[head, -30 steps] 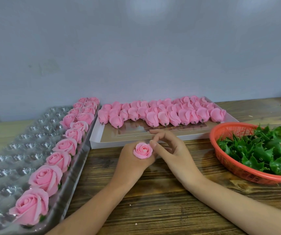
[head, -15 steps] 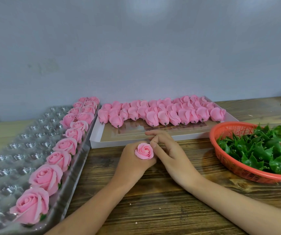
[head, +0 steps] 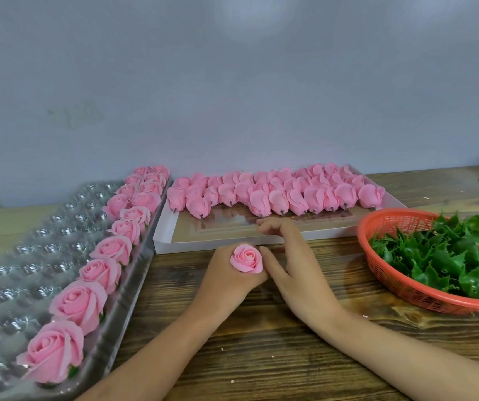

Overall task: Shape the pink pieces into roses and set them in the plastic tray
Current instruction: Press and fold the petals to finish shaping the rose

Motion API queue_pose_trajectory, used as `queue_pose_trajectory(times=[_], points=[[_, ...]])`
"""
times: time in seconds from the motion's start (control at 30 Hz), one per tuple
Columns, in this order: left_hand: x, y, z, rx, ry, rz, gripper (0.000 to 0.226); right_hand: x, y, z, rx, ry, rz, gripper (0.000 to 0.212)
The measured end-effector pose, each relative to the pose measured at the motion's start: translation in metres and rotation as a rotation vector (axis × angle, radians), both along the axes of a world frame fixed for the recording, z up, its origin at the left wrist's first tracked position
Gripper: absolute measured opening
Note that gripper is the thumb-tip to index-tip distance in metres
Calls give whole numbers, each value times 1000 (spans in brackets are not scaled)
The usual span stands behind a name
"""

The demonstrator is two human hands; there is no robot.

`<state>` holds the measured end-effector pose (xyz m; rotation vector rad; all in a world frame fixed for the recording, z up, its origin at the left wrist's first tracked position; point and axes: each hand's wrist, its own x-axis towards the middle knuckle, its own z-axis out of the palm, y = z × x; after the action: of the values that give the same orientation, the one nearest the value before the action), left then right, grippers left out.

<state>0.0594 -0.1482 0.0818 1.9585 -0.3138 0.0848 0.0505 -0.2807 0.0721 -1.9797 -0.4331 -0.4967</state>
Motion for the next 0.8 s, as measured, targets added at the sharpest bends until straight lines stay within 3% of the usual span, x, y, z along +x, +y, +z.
queue_pose_trajectory(times=[0.17,0.37,0.63,0.8], points=[[1,-2,-1,11,-23,-41,5,-7,-3,12,-2,-246,38,17],[5,0,-4,206,-101,-67,14,-9,0,11,-82,-150,175,4],[4,-1,-3,190,-96,-66,28,-7,1,8,-125,-136,164,13],[7,0,-8,177,-173,-109,23,-8,0,10,-94,-190,141,21]])
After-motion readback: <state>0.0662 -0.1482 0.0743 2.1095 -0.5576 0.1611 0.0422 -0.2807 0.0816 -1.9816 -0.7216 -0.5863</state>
